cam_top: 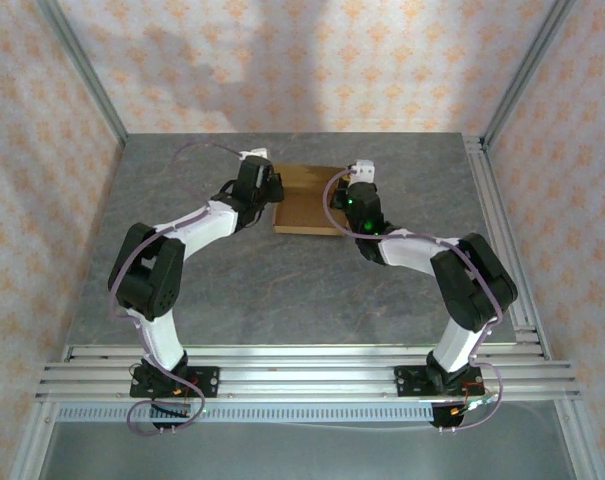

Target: Fold the paper box

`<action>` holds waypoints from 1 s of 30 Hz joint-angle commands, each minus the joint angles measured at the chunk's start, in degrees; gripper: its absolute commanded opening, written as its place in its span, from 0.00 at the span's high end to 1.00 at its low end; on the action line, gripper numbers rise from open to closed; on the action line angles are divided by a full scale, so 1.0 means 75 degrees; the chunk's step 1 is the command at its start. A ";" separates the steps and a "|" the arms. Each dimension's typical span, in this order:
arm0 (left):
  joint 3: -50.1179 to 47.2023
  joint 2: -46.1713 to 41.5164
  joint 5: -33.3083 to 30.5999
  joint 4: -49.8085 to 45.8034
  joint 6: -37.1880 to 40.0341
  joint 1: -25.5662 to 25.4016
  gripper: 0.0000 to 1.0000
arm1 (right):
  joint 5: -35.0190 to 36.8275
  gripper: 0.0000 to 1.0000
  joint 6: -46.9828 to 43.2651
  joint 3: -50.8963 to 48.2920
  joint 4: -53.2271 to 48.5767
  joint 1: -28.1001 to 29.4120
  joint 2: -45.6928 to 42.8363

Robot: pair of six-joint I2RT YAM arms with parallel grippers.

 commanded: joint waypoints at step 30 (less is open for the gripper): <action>-0.1903 -0.0890 -0.1255 0.1284 -0.0292 -0.0575 1.00 | 0.0199 1.00 0.0273 -0.2080 0.2557 0.0396 -0.0222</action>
